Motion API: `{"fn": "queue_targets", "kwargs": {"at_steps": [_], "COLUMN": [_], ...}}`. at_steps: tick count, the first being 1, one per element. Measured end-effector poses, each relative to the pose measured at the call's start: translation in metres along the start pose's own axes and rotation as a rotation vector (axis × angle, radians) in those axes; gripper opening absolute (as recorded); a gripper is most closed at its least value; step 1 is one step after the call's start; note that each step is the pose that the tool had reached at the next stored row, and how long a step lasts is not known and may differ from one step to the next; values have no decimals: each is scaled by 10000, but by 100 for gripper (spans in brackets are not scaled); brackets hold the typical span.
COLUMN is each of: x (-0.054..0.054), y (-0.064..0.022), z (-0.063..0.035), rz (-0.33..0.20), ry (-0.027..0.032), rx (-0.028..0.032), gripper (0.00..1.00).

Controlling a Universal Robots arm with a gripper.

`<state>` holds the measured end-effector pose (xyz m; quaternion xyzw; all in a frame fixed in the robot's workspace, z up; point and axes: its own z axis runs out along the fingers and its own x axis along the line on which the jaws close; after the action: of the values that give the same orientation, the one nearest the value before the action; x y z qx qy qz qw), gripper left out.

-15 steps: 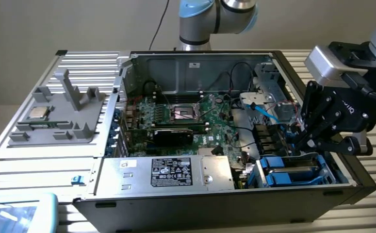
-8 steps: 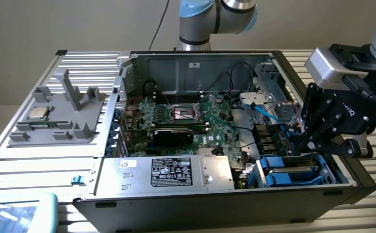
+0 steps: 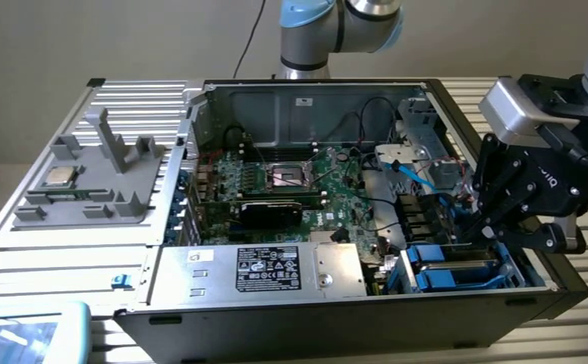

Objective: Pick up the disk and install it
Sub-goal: 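Insert the first disk wire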

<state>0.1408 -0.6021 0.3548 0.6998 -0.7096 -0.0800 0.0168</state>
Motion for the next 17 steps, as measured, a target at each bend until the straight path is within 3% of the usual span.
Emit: {"fn": "queue_targets", "kwargs": {"at_steps": [2,5,8,17], "x": [24,58,70,71], "y": [0,-2,-4,-11], "z": [2,7,21,74], "rz": [9,17,39,60], "ry": [-23,-148,-221,-240], "rx": [-1,-1,0,5], "gripper": [15,15,15,15]}}
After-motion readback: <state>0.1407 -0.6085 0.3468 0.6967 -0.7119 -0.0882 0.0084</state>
